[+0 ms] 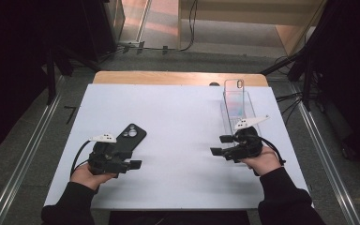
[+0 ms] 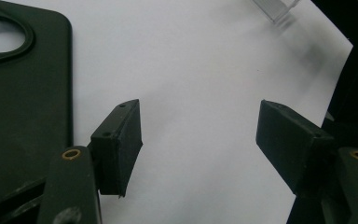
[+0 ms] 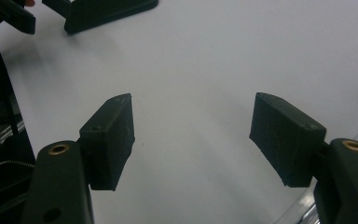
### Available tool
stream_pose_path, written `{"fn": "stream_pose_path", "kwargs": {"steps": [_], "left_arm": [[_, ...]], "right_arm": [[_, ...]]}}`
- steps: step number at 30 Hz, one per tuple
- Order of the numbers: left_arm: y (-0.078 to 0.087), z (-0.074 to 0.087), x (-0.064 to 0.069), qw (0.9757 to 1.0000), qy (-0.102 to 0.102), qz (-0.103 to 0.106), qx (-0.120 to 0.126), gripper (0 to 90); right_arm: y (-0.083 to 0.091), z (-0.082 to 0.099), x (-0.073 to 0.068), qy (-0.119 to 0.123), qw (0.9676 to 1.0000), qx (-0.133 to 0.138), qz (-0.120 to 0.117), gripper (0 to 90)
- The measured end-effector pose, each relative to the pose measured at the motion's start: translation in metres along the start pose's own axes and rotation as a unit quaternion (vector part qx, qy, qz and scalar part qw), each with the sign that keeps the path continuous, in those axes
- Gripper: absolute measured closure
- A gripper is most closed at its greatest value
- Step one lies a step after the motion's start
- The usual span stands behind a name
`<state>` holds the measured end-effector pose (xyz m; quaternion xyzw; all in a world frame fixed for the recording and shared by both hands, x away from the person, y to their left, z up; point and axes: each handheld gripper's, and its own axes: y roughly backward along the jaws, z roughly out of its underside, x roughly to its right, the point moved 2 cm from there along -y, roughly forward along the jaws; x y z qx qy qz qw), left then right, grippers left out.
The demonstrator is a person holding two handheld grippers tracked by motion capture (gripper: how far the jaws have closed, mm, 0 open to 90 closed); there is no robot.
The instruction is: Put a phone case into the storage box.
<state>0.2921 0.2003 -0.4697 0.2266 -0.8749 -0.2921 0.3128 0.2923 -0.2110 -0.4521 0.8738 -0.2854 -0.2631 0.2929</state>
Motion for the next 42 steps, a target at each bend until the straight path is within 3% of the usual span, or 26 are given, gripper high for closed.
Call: {"fn": "stream_pose_path", "kwargs": {"steps": [4,20,24,32,42], "left_arm": [[0.0,-0.001,0.002,0.9999,-0.001,0.012,0.007,31.5],[0.0,0.0,0.003,0.9999,-0.013,-0.004,-0.005,31.5],[0.001,0.0,0.003,0.9999,-0.011,-0.005,-0.001,31.5],[0.003,-0.001,0.003,0.9998,-0.012,-0.013,-0.003,31.5],[0.007,-0.005,-0.001,0.9992,-0.023,-0.032,0.004,27.9]], "right_arm": [[0.004,0.01,-0.003,0.01,0.9999,-0.004,-0.001,28.2],[0.01,0.056,-0.006,0.013,0.9996,-0.026,-0.004,26.9],[0.008,0.063,-0.006,0.01,0.999,-0.044,-0.003,26.6],[0.008,0.067,-0.002,-0.001,0.9988,-0.049,0.005,26.6],[0.006,0.066,-0.003,0.005,0.9989,-0.047,-0.002,26.6]]}}
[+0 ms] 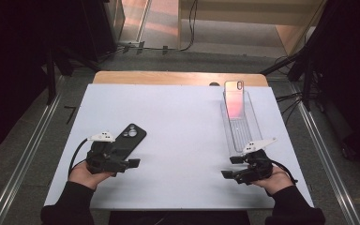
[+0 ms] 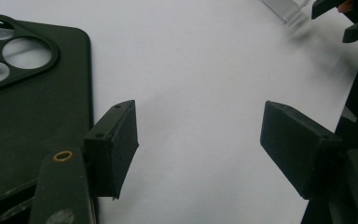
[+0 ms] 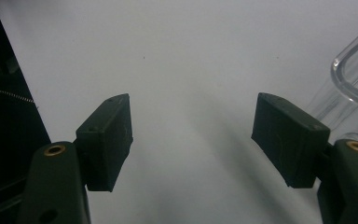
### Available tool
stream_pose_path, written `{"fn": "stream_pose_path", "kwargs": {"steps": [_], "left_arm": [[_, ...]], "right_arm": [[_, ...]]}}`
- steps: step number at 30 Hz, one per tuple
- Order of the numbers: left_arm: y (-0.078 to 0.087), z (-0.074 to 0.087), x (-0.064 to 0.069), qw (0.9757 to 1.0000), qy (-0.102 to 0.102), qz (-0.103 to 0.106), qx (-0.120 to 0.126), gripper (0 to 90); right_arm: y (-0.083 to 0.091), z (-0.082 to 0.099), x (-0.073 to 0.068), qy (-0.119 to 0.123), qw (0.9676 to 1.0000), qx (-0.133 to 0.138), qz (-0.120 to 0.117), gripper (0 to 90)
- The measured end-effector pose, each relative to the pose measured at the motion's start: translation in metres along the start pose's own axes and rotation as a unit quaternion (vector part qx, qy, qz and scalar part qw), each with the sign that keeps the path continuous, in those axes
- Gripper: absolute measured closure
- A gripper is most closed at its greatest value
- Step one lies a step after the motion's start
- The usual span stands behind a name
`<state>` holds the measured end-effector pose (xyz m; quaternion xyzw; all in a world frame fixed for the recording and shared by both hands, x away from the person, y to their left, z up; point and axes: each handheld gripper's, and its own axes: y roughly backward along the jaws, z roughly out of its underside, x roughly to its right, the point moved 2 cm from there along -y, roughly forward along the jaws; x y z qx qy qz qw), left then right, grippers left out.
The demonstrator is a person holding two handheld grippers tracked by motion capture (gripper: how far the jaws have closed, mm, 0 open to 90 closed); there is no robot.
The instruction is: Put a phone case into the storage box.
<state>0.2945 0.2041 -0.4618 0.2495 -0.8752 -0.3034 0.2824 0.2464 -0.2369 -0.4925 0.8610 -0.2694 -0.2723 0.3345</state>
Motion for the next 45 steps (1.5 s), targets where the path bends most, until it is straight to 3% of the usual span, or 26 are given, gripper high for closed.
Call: {"fn": "stream_pose_path", "kwargs": {"steps": [6,10,18,26,34,38,39,41,43,45], "left_arm": [[0.003,-0.003,-0.007,0.9999,-0.001,-0.011,0.002,27.8],[0.006,-0.008,-0.014,0.9998,0.005,-0.017,-0.006,27.8],[0.005,-0.018,-0.029,0.9994,0.018,-0.031,0.002,24.9],[-0.001,-0.028,-0.039,0.9987,0.009,-0.051,0.002,24.9],[-0.005,-0.042,-0.055,0.9964,0.021,-0.082,0.002,23.2],[-0.008,-0.042,-0.06,0.9958,0.027,-0.088,0.001,22.8],[-0.009,-0.042,-0.061,0.9956,0.026,-0.09,0.001,21.4],[-0.009,-0.043,-0.06,0.9968,0.01,-0.076,0.022,2.5],[-0.009,-0.044,-0.059,0.9969,0.008,-0.07,0.033,0.0],[-0.011,-0.042,-0.06,0.997,0.007,-0.075,0.017,0.0]], "right_arm": [[0.0,-0.001,0.0,-0.002,1.0,0.002,-0.001,26.6],[0.001,0.0,0.0,0.0,1.0,0.001,0.0,26.6],[-0.001,-0.001,0.001,-0.001,1.0,0.001,-0.002,26.6],[0.0,0.0,0.0,0.0,1.0,0.002,-0.002,26.6],[-0.001,-0.001,0.0,0.002,1.0,0.001,-0.005,26.6],[-0.001,-0.001,0.0,0.002,1.0,0.001,-0.006,26.6],[-0.001,-0.001,0.0,0.002,1.0,0.001,-0.007,26.6],[-0.001,-0.001,0.0,0.002,1.0,0.001,-0.008,26.6],[-0.001,-0.002,-0.001,0.002,1.0,0.003,-0.008,26.6],[-0.001,-0.002,-0.001,0.004,0.9999,0.002,-0.01,26.6]]}}
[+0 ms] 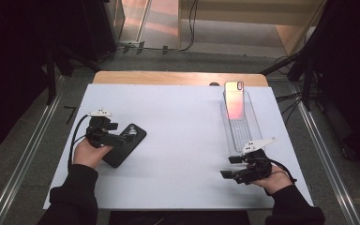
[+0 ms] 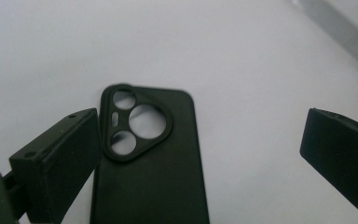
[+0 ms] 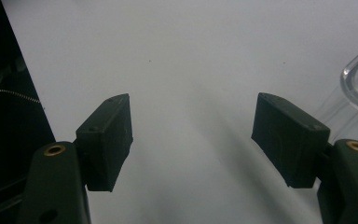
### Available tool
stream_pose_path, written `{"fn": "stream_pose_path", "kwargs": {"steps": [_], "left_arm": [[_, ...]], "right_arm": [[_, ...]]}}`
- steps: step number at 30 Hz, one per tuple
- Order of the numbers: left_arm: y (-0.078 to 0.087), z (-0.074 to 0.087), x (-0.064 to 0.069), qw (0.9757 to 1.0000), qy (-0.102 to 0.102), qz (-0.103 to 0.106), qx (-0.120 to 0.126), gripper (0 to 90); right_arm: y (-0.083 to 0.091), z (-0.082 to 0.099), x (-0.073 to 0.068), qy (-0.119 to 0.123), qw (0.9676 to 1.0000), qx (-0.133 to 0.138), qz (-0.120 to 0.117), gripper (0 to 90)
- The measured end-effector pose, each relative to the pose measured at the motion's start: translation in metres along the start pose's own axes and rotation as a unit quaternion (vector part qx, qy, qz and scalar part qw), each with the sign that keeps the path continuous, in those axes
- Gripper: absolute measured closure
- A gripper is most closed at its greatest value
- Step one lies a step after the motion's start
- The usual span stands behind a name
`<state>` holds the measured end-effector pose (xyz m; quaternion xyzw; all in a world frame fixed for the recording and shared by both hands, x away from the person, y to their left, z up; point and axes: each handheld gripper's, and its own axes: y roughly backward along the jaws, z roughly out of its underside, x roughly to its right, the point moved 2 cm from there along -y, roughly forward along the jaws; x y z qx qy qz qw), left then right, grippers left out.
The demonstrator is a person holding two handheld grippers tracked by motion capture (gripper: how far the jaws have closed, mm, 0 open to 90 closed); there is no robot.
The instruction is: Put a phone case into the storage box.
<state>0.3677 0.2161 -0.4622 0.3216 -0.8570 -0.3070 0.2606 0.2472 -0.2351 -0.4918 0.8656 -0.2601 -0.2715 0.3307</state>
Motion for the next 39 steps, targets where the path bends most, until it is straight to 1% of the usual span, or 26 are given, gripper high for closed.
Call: {"fn": "stream_pose_path", "kwargs": {"steps": [2,3,4,6,7,8,10,15,16,17,20,22,26,28,31,32,35,37,39], "left_arm": [[-0.003,0.003,-0.001,0.9998,-0.007,-0.014,-0.014,0.1],[-0.003,0.004,-0.002,0.9998,-0.006,-0.015,-0.015,0.8],[-0.004,0.005,-0.003,0.9996,-0.006,-0.018,-0.022,1.5],[-0.004,0.007,-0.004,0.9994,-0.008,-0.022,-0.025,1.6],[-0.005,0.008,-0.004,0.9993,-0.006,-0.028,-0.024,1.6],[-0.005,0.009,-0.005,0.9993,-0.007,-0.028,-0.025,1.6],[-0.007,0.011,-0.007,0.9993,-0.002,-0.027,-0.024,1.6],[-0.011,0.017,-0.009,0.9992,-0.006,-0.031,-0.025,1.6],[-0.012,0.018,-0.009,0.9992,-0.005,-0.029,-0.026,1.6],[-0.014,0.02,-0.009,0.999,-0.006,-0.033,-0.029,1.6],[-0.018,0.022,-0.008,0.9985,-0.014,-0.036,-0.04,1.6],[-0.02,0.024,-0.008,0.9984,-0.012,-0.036,-0.042,1.6],[-0.022,0.026,-0.009,0.9977,-0.014,-0.049,-0.044,1.5],[-0.024,0.028,-0.01,0.9979,-0.009,-0.046,-0.045,1.6],[-0.028,0.031,-0.01,0.9972,-0.008,-0.048,-0.057,1.6],[-0.03,0.032,-0.011,0.9965,-0.012,-0.053,-0.063,1.6],[-0.031,0.033,-0.009,0.9955,-0.025,-0.061,-0.068,1.5],[-0.031,0.033,-0.009,0.9951,-0.032,-0.061,-0.071,1.5],[-0.032,0.033,-0.008,0.9947,-0.032,-0.066,-0.072,1.6]], "right_arm": [[0.0,0.001,0.0,0.001,1.0,-0.002,0.001,26.6],[0.0,0.001,0.0,0.001,1.0,-0.001,0.001,26.6],[0.001,0.001,0.0,0.002,1.0,-0.001,0.001,26.6],[0.0,0.001,0.0,0.002,1.0,-0.001,0.001,26.6],[0.0,0.001,0.0,0.001,1.0,-0.001,0.001,26.6],[0.0,0.001,0.0,0.001,1.0,-0.002,0.001,26.6],[0.0,0.0,0.0,0.001,1.0,-0.001,0.001,26.6],[0.001,0.0,0.0,0.002,1.0,0.002,0.002,26.6],[0.001,0.0,0.0,0.002,1.0,0.003,0.003,26.6],[0.001,0.0,0.0,0.002,1.0,0.002,0.003,26.6],[0.001,0.0,0.0,0.002,1.0,0.001,0.003,26.6],[0.001,0.0,0.0,0.002,1.0,0.001,0.003,26.6],[0.001,0.0,0.0,0.002,1.0,0.001,0.003,26.6],[0.001,0.0,0.0,0.002,1.0,0.0,0.003,26.6],[0.001,0.0,0.0,0.002,1.0,0.0,0.003,26.6],[0.001,0.0,0.0,0.002,1.0,0.0,0.003,26.6],[0.001,0.0,0.0,0.002,1.0,0.001,0.004,26.6],[0.001,0.0,0.0,0.002,1.0,0.0,0.004,26.5],[0.001,0.001,0.0,0.002,1.0,0.0,0.004,26.6]]}}
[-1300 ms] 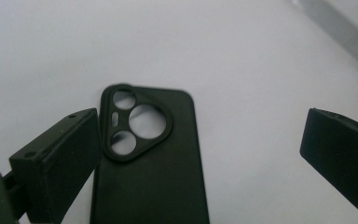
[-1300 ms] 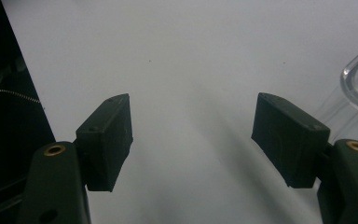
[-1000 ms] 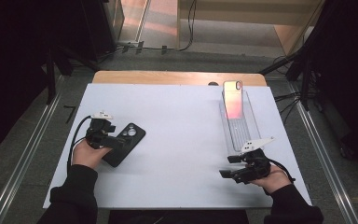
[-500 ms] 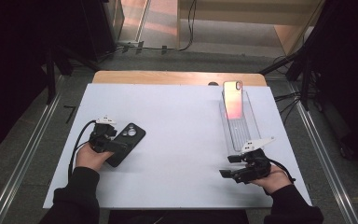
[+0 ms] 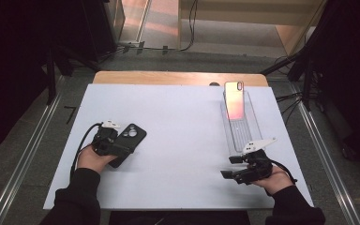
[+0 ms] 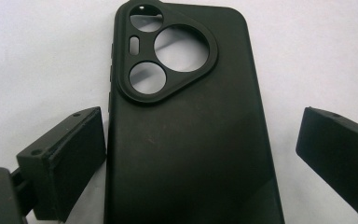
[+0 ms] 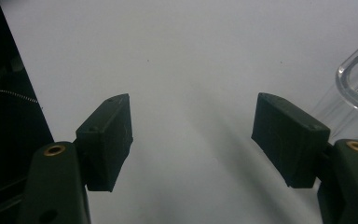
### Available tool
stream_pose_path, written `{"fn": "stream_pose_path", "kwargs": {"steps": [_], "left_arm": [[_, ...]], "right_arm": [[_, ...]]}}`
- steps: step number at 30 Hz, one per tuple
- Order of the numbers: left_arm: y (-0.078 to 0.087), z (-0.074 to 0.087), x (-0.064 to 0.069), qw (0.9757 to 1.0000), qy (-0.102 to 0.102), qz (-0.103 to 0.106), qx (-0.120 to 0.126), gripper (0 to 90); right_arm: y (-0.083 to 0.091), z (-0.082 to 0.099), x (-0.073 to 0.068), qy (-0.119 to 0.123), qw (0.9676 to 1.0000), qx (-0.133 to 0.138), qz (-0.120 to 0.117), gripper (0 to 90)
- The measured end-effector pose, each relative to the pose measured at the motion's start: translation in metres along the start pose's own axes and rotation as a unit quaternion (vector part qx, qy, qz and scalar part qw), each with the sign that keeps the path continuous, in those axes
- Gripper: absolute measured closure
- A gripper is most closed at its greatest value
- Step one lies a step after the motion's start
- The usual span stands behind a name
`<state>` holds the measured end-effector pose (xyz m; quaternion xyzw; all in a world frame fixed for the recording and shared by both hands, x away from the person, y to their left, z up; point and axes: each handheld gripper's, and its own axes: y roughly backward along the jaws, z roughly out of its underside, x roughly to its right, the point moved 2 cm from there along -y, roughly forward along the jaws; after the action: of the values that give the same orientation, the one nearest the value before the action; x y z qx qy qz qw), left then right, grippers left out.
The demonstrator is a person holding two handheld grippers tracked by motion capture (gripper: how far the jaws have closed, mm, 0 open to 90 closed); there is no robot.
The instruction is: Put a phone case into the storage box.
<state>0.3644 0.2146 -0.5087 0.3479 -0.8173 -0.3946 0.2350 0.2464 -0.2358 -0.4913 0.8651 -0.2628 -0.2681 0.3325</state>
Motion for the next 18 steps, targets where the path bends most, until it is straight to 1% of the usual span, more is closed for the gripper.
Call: {"fn": "stream_pose_path", "kwargs": {"steps": [2,4,6,9,10,11,14,16,18], "left_arm": [[-0.0011,-0.0003,0.0019,1.0,0.0,-0.008,-0.001,1.5],[-0.0021,0.0001,0.0036,0.9998,-0.01,-0.017,-0.004,1.5],[-0.0034,0.0002,0.006,0.9995,-0.012,-0.029,-0.004,1.8],[-0.0038,0.0014,0.0085,0.9983,-0.031,-0.049,-0.008,4.7],[-0.0037,0.0019,0.009,0.9978,-0.034,-0.056,-0.007,6.3],[-0.0038,0.0021,0.0093,0.9976,-0.036,-0.058,-0.007,7.6],[-0.0041,0.0026,0.0097,0.9975,-0.037,-0.061,-0.005,8.0],[-0.0031,0.0033,0.0092,0.9973,-0.036,-0.064,-0.002,9.6],[-0.0025,0.0039,0.0086,0.9976,-0.032,-0.062,0.004,12.4]], "right_arm": [[-0.0001,0.0,0.0001,0.001,1.0,0.0,0.0,26.6],[-0.0002,-0.0001,0.0002,0.0,1.0,0.0,0.001,26.6],[-0.0003,-0.0001,0.0001,0.0,1.0,0.0,0.001,26.6],[-0.0001,0.0,-0.0002,0.001,1.0,0.0,0.001,26.6],[-0.0001,0.0,-0.0003,0.002,1.0,0.0,0.001,26.6],[0.0001,0.0,-0.0003,0.001,1.0,0.0,0.002,26.6],[0.0002,0.0,-0.0002,0.0,1.0,0.001,0.003,26.6],[0.0,-0.0002,-0.0001,0.001,1.0,0.0,0.002,26.6],[-0.0002,-0.0003,-0.0003,0.002,1.0,0.001,0.002,26.6]]}}
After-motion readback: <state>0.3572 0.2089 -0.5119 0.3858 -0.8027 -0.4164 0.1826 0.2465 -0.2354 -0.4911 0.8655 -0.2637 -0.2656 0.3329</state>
